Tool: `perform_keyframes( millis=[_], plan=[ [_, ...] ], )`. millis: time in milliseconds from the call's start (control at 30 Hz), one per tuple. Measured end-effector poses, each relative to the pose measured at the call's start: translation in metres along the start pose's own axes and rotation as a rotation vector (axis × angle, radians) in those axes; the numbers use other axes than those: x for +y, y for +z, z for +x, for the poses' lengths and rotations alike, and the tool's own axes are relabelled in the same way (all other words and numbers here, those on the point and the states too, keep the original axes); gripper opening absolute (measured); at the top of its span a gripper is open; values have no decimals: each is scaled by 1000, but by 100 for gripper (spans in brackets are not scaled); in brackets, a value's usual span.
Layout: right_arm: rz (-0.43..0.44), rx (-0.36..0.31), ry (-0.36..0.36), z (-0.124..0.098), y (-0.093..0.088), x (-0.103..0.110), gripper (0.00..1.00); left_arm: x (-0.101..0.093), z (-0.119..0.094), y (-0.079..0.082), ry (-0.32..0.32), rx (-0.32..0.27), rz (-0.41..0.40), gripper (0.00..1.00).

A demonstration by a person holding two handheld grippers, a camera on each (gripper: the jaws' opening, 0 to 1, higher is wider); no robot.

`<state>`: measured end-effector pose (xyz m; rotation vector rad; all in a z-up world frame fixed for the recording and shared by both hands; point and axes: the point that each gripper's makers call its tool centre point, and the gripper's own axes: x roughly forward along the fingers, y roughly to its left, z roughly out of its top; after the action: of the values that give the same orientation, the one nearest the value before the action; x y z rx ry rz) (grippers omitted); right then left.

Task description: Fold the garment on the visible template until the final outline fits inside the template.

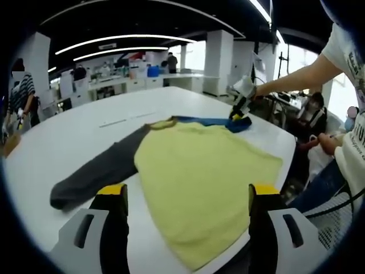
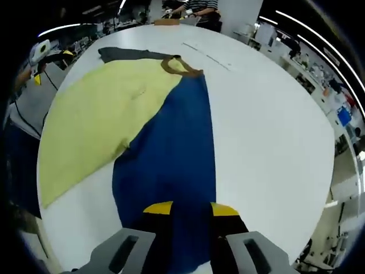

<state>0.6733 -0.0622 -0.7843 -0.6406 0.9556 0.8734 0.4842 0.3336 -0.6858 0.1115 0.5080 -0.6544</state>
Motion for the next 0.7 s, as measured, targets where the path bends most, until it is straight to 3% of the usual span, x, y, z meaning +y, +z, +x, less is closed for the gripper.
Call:
perform_keyframes(
  millis=[100, 200, 367, 467, 700],
  plan=[
    [27, -9, 19, 0, -1, 1, 18, 0, 1, -2, 1, 10, 0, 84],
    [108, -38, 100, 0, 2, 20, 7, -1, 2, -3, -2, 12, -4, 83],
    [80, -29, 72, -2, 4, 23, 7, -1, 1, 1, 2, 3, 3, 83],
    [73, -28, 76, -3, 5, 27, 0, -1, -1, 2, 2, -10, -6, 83],
    [46, -10, 47, -9, 5, 26, 0, 0, -3, 1, 8, -5, 2, 83]
  ],
)
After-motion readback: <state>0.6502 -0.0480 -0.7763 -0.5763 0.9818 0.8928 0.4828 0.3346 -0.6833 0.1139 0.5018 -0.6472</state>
